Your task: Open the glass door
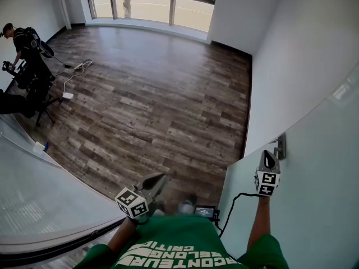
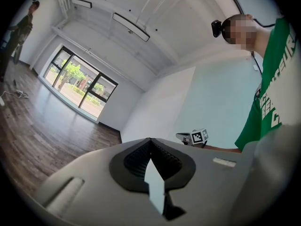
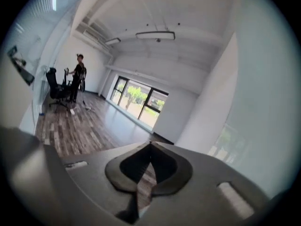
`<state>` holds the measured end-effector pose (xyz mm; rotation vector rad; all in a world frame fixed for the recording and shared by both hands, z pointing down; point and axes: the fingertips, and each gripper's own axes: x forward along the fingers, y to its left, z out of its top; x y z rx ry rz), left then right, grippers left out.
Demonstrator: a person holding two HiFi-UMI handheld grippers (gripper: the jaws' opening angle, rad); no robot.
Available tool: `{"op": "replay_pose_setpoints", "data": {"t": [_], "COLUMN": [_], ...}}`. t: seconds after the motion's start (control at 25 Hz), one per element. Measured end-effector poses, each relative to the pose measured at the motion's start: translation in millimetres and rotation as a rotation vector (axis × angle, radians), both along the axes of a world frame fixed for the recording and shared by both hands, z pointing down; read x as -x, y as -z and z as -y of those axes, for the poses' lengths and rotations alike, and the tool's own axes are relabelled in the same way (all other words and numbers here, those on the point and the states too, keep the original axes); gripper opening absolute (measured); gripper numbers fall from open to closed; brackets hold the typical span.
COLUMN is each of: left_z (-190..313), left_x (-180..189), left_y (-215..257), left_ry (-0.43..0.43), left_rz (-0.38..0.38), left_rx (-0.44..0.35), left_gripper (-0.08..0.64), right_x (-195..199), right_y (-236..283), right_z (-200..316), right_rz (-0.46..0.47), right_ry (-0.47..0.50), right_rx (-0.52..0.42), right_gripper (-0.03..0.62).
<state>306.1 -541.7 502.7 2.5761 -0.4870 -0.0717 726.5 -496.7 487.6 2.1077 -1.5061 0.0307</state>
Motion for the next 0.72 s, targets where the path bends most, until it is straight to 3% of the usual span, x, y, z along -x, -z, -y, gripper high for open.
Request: {"op": "replay_pose_setpoints", "data": {"t": [0.16, 0.28, 0.72], "left_z": [-3, -5, -4], "left_x": [20, 34, 55], "left_y": [-1, 0, 2], "left_ry": [0.005, 0.008, 0.014], "left_rz": [-0.004, -0.01, 0.002], "left_rx": [0.004, 0.01, -0.014], "left_gripper": [0.017, 0.017, 0.017], "right_x": [44, 79, 180], "right_y": [30, 40, 22], "right_z": [-30, -40, -16], "right_rz": [0.156, 0.239, 0.287], "right_ry": [0.055, 0.106, 0.263], "right_rx": [-0.226, -0.318, -0.313], "right_gripper": [-0.006, -0.007, -0.006]}}
